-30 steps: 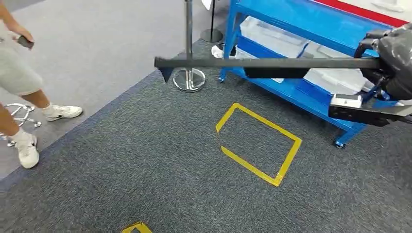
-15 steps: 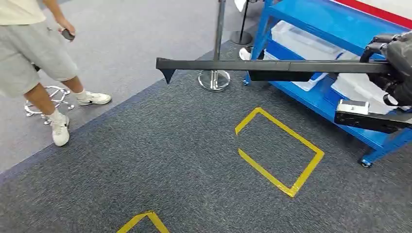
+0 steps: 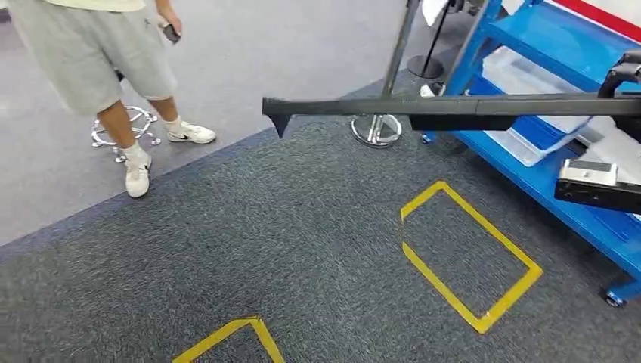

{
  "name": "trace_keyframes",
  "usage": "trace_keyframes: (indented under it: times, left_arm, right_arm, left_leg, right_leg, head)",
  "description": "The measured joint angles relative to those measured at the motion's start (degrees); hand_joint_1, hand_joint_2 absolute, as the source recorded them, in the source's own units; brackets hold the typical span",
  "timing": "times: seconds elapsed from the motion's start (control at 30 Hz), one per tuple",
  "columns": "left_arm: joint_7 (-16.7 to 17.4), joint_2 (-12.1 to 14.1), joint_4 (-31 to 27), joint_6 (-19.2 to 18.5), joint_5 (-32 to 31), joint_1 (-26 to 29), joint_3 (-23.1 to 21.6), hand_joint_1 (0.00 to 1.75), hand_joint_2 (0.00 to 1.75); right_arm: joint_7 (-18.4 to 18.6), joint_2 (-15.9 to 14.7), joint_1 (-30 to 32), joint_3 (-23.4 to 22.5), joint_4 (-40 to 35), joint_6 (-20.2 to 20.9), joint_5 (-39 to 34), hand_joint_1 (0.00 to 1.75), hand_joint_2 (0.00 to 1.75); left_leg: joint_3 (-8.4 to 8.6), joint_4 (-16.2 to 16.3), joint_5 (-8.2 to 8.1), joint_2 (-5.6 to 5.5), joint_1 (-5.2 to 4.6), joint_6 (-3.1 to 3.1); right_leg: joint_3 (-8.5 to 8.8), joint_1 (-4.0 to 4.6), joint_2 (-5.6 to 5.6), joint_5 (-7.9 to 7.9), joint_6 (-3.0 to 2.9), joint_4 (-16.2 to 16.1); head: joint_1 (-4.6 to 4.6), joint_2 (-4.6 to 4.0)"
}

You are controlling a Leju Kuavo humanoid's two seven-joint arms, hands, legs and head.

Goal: Take the parts from the cabinet and place them on the table.

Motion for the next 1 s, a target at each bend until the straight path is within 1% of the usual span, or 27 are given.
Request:
trace_keyframes:
  times: [0.03,0.07,0.17,0.2,0.23,0.27,0.3,0.33,0.37,0.4,0.43,0.47,0.5,0.53,0.57,0.6,0.67,0.7,0.73,0.77,0.8,0.83,0.87,0.9,0.93,0.97,1.0]
  left_arm:
    - [-0.1,-0.2,0.0,-0.1,0.0,0.0,0.0,0.0,1.75]
    - [-0.2,-0.2,0.0,-0.1,0.0,-0.1,0.0,0.0,1.75]
    - [-0.5,-0.3,0.0,-0.3,0.0,0.0,0.0,0.0,1.75]
    - [-0.4,-0.3,0.0,-0.3,0.0,0.0,0.0,0.0,1.75]
    - [-0.3,-0.3,0.0,-0.3,0.0,0.0,0.0,0.0,1.75]
    - [0.2,-0.3,0.0,0.1,0.0,-0.1,0.0,0.0,1.75]
    - [0.9,-0.3,0.0,0.7,-0.1,-0.2,0.0,0.0,1.75]
    - [1.4,-0.2,0.0,1.0,-0.2,-0.2,0.0,0.0,1.75]
    - [1.7,-0.2,0.0,1.2,-0.3,-0.2,0.1,0.0,1.75]
    - [1.9,-0.2,0.0,1.4,-0.3,-0.2,0.1,0.0,1.75]
    - [2.0,-0.1,0.0,1.4,-0.3,-0.2,0.2,0.0,1.75]
    - [2.0,0.0,0.0,1.4,-0.3,-0.1,0.2,0.0,1.75]
    - [2.1,0.0,0.0,1.6,-0.3,-0.1,0.2,0.0,1.75]
    - [2.1,0.0,0.0,1.6,-0.3,-0.1,0.2,0.0,1.75]
    - [2.2,0.1,0.0,1.6,-0.3,-0.2,0.2,0.0,1.75]
    - [2.3,0.1,0.0,1.7,-0.3,-0.2,0.2,0.0,1.75]
    - [2.5,0.1,0.0,1.8,-0.3,0.0,0.3,0.0,1.75]
    - [2.5,0.2,0.0,1.9,-0.2,-0.1,0.3,0.0,1.75]
    - [2.5,0.1,0.0,2.0,0.0,0.0,0.3,0.0,1.75]
    - [2.4,0.2,0.0,2.0,0.0,-0.1,0.4,0.0,1.75]
    - [2.4,0.2,0.0,2.0,0.0,-0.2,0.4,0.0,1.75]
    - [2.3,0.2,0.0,2.0,0.0,-0.2,0.5,0.0,1.75]
    - [2.3,0.2,0.0,2.0,0.0,-0.2,0.6,0.0,1.75]
    - [2.3,0.2,0.0,2.0,0.1,-0.2,0.7,0.0,1.75]
    - [2.3,0.2,0.0,2.0,0.1,-0.2,0.8,0.0,1.75]
    - [2.3,0.2,0.0,2.0,0.1,-0.2,0.8,0.0,1.75]
    - [2.3,0.2,0.0,1.9,0.1,-0.2,0.8,0.0,1.75]
  right_arm:
    - [0.0,-0.3,-0.2,-0.4,-0.1,0.1,-0.2,1.75,1.75]
    - [0.0,-0.5,-0.3,-0.6,-0.4,0.1,-0.6,1.75,1.75]
    - [0.1,-1.1,-0.5,-1.3,-0.7,0.2,-0.9,1.75,1.75]
    - [0.1,-1.0,-0.6,-1.4,-0.7,0.3,-0.8,1.75,1.75]
    - [0.0,-0.9,-0.7,-1.3,-0.8,0.5,-0.6,1.75,1.75]
    - [0.0,-0.8,-1.1,-1.2,-0.8,0.5,-0.2,1.75,1.75]
    - [0.0,-0.7,-1.4,-1.0,-0.8,0.4,0.5,1.75,1.75]
    - [0.1,-0.7,-1.3,-0.8,-0.8,0.1,0.8,1.75,1.75]
    - [0.2,-0.7,-1.0,-0.7,-0.8,-0.2,1.0,1.75,1.75]
    - [0.3,-0.7,-0.6,-0.5,-0.7,-0.7,1.0,1.75,1.75]
    - [0.3,-0.7,-0.4,-0.4,-0.7,-1.0,1.1,1.75,1.75]
    - [0.3,-0.7,-0.3,-0.3,-0.7,-1.2,1.1,1.75,1.75]
    - [0.2,-0.7,-0.1,-0.3,-0.7,-1.5,1.1,1.75,1.75]
    - [0.2,-0.7,0.1,-0.3,-0.7,-1.7,1.0,1.75,1.75]
    - [0.2,-0.7,0.4,-0.3,-0.7,-1.9,1.0,1.75,1.75]
    - [0.3,-0.9,0.9,-0.4,-0.7,-2.2,0.9,1.75,1.75]
    - [0.5,-1.0,2.7,-0.8,-0.8,-2.9,0.5,1.75,1.75]
    - [0.5,-1.0,3.6,-1.2,-0.8,-3.0,0.6,1.75,1.75]
    - [0.4,-0.9,4.5,-1.7,-0.8,-2.9,1.4,1.75,1.75]
    - [0.2,-0.7,4.9,-2.1,-0.8,-2.8,2.1,1.75,1.75]
    - [0.1,-0.5,5.2,-2.6,-0.8,-2.8,2.6,1.75,1.75]
    - [0.1,-0.3,5.7,-2.9,-0.9,-2.8,2.7,1.75,1.75]
    - [0.1,0.0,6.3,-3.0,-0.9,-2.7,2.8,1.75,1.75]
    - [0.1,0.3,6.7,-3.0,-0.9,-2.7,2.9,1.75,1.75]
    - [0.1,0.5,6.9,-3.0,-0.9,-2.7,3.1,1.75,1.75]
    - [0.1,0.5,7.1,-3.0,-0.9,-2.7,3.1,1.75,1.75]
    - [0.1,0.5,7.3,-3.2,-0.9,-2.7,3.2,1.75,1.75]
  left_leg:
    - [-0.17,0.0,0.11,-0.51,0.2,-0.1]
    - [-0.59,0.2,0.3,-1.24,-0.1,-0.38]
    - [-1.21,-0.3,1.04,-2.95,0.57,-1.48]
    - [-1.25,-0.2,0.94,-3.19,0.16,-1.81]
    - [-1.75,1.0,0.03,0.05,-0.18,-1.85]
    - [-3.17,4.0,-2.11,2.57,-0.27,-1.98]
    - [-5.11,8.0,-4.27,3.79,-0.23,-2.09]
    - [-7.04,12.3,-6.21,4.44,-0.21,-2.14]
    - [-8.33,15.3,-7.22,4.69,-0.21,-2.18]
    - [-8.57,16.1,-6.98,4.83,-0.21,-2.21]
    - [-7.32,14.0,-5.47,4.97,-0.22,-2.13]
    - [-4.83,9.8,-3.3,5.23,-0.23,-1.93]
    - [-1.63,4.4,-1.1,5.94,-0.32,-1.59]
    - [0.68,0.0,-0.67,7.9,-0.65,-1.09]
    - [1.14,-0.4,-0.96,8.96,-1.08,-0.6]
    - [0.96,-0.7,-0.66,7.88,-1.04,-0.42]
    - [0.71,-0.8,-0.36,6.64,-1.26,0.11]
    - [1.06,-1.7,0.11,6.08,-0.97,0.57]
    - [1.32,-2.2,0.55,5.6,-0.67,0.6]
    - [1.21,-2.4,0.8,5.19,-0.58,0.96]
    - [1.0,-2.4,0.92,4.7,-0.57,1.07]
    - [0.9,-2.4,0.96,4.16,-0.6,1.12]
    - [0.84,-2.3,1.05,3.59,-0.64,1.12]
    - [0.77,-2.3,1.1,2.84,-0.65,1.05]
    - [0.75,-2.1,1.11,2.16,-0.65,1.02]
    - [0.74,-1.9,1.11,1.46,-0.64,0.98]
    - [0.74,-1.7,1.04,0.73,-0.63,0.87]
  right_leg:
    - [1.39,0.08,3.08,0.33,-0.65,-3.3]
    - [1.48,0.09,3.2,0.5,-0.6,-4.2]
    - [1.6,0.63,1.24,0.44,-0.68,-4.5]
    - [2.09,0.06,0.25,0.96,-0.92,-5.7]
    - [2.48,0.11,-0.7,1.18,-1.05,-6.1]
    - [2.47,0.11,-1.26,1.25,-1.26,-6.2]
    - [2.35,0.25,-2.0,1.27,-1.3,-6.1]
    - [2.28,0.36,-2.74,1.26,-1.31,-6.1]
    - [2.21,0.42,-3.48,1.24,-1.31,-6.0]
    - [2.14,0.44,-4.22,1.23,-1.31,-5.9]
    - [2.04,0.48,-4.96,1.21,-1.29,-5.8]
    - [2.02,0.54,-5.63,1.12,-1.24,-5.7]
    - [2.08,0.6,-6.3,1.01,-1.16,-5.5]
    - [2.14,0.69,-6.9,0.85,-1.0,-5.4]
    - [1.99,1.08,-7.42,0.69,-0.73,-5.2]
    - [1.99,1.05,-7.83,0.71,-0.43,-5.2]
    - [2.3,0.92,-9.09,0.9,0.13,-5.6]
    - [2.48,1.0,-9.52,0.8,0.39,-5.6]
    - [2.4,0.45,-7.1,-0.02,0.7,-4.9]
    - [1.29,0.23,-4.28,-2.07,0.83,-2.6]
    - [-0.54,0.13,-2.79,-4.5,1.03,1.6]
    - [-2.47,0.03,-2.12,-6.54,1.25,5.9]
    - [-4.25,-0.03,-1.89,-7.8,1.43,9.8]
    - [-4.98,-0.09,-1.86,-7.58,1.57,11.3]
    - [-4.34,-0.19,-1.79,-5.94,1.61,9.8]
    - [-2.63,-0.33,-1.63,-3.52,1.58,6.3]
    - [-0.32,-0.5,-1.14,-0.8,1.52,1.5]
  head:
    - [0.0,0.0]
    - [-0.02,0.0]
    - [-0.02,0.0]
    - [-0.02,0.0]
    - [-0.02,0.0]
    - [-0.15,0.0]
    - [-0.13,0.0]
    - [-0.17,0.0]
    - [-0.15,0.0]
    - [-0.15,0.0]
    - [-0.15,0.0]
    - [-0.17,0.0]
    - [-0.18,0.0]
    - [-0.15,0.0]
    - [-0.13,0.0]
    - [-0.18,0.0]
    - [-0.18,0.0]
    - [-0.15,0.0]
    - [-0.07,-0.02]
    - [-0.04,0.0]
    - [0.13,0.0]
    - [0.11,0.0]
    - [0.15,0.0]
    - [0.15,0.0]
    - [0.13,0.0]
    - [0.15,0.0]
    - [0.15,0.0]
